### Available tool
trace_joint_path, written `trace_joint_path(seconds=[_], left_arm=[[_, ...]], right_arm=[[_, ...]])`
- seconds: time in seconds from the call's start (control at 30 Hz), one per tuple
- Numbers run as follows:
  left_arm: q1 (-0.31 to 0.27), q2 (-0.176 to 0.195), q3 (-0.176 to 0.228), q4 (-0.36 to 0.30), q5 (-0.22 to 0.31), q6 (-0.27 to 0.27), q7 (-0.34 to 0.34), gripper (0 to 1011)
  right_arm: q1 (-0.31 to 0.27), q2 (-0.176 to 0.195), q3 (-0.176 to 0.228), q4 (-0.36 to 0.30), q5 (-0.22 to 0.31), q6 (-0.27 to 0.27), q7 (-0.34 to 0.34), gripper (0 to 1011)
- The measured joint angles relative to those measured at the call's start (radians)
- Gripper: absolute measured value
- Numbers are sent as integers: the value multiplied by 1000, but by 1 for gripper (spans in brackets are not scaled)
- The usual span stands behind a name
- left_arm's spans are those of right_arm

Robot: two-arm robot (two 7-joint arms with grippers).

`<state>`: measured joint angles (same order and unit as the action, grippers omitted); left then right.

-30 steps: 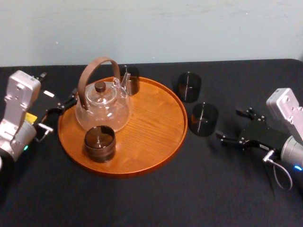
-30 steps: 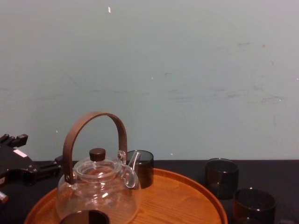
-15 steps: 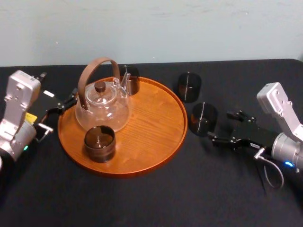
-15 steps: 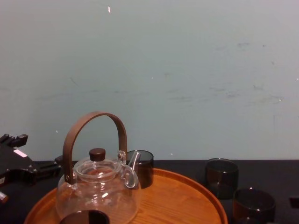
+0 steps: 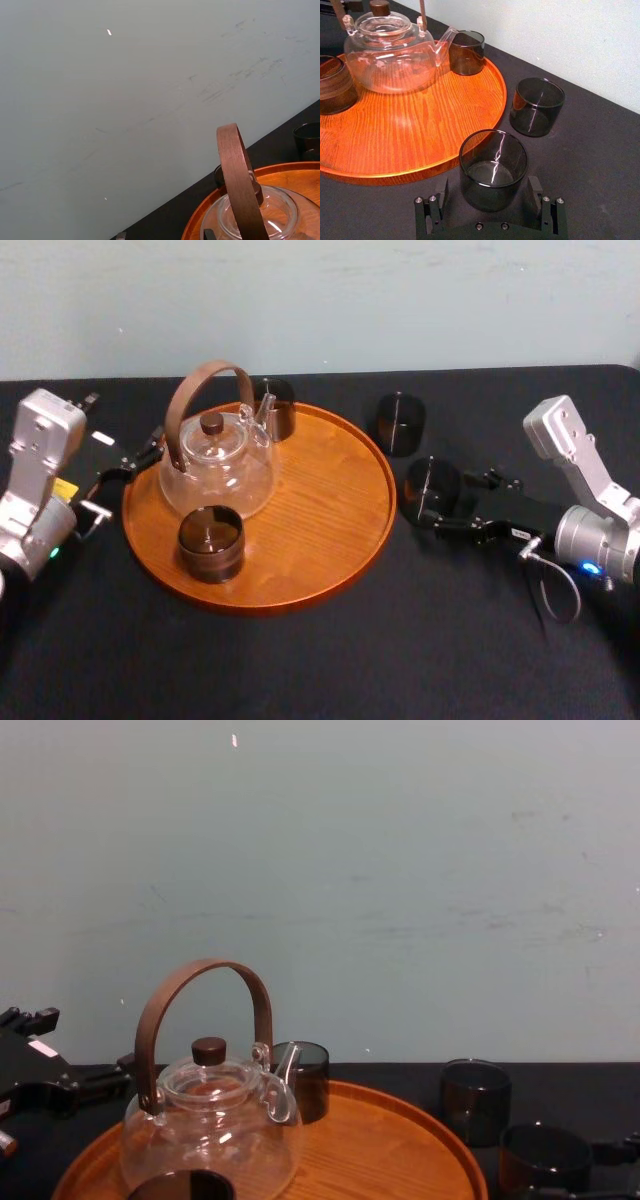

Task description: Pick up the glass from the table and place it on the tray.

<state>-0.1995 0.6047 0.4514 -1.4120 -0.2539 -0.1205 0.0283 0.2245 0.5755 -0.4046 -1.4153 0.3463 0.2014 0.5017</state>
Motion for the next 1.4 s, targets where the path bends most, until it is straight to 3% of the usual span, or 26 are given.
trace_joint_path(seconds=[0.93, 1.4], left_arm=[[0, 0, 0, 0, 0, 0, 0, 1001], [0, 0, 0, 0, 0, 0, 0, 1001]], right_arm=[[125, -83, -34, 159, 10, 39, 21, 1002], [144, -90, -50, 175, 5, 34, 32, 1002]])
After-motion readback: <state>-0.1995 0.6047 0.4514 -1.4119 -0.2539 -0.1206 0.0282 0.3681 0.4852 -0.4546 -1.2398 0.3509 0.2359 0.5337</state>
